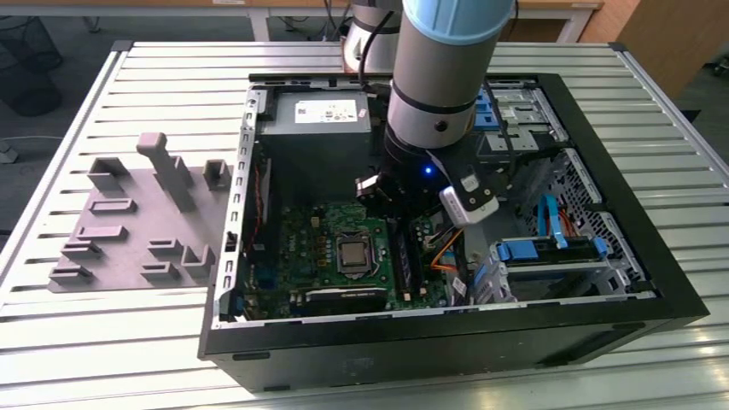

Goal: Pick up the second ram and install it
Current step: 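Insert the second ram into the second slot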

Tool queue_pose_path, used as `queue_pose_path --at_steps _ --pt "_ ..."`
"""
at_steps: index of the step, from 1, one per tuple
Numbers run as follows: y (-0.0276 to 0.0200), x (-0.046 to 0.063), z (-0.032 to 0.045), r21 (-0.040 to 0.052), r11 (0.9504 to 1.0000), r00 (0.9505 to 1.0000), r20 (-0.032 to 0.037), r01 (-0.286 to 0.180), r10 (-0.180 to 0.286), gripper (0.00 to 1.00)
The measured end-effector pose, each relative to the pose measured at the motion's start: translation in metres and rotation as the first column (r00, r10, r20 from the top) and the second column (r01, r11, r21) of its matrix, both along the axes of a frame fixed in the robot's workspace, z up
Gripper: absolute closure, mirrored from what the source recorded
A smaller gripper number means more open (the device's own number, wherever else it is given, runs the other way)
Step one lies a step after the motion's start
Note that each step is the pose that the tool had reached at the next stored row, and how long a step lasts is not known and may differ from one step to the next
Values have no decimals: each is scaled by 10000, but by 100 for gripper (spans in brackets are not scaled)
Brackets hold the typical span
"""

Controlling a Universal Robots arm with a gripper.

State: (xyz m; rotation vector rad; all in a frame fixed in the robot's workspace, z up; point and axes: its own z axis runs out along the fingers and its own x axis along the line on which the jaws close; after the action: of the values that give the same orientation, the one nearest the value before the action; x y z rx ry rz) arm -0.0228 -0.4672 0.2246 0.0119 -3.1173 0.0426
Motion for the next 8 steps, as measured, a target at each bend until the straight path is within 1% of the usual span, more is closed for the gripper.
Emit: queue_pose_path --at_steps 8 --pt "-5 -1 -36 7 10000 10000 -1 -2 2 86"
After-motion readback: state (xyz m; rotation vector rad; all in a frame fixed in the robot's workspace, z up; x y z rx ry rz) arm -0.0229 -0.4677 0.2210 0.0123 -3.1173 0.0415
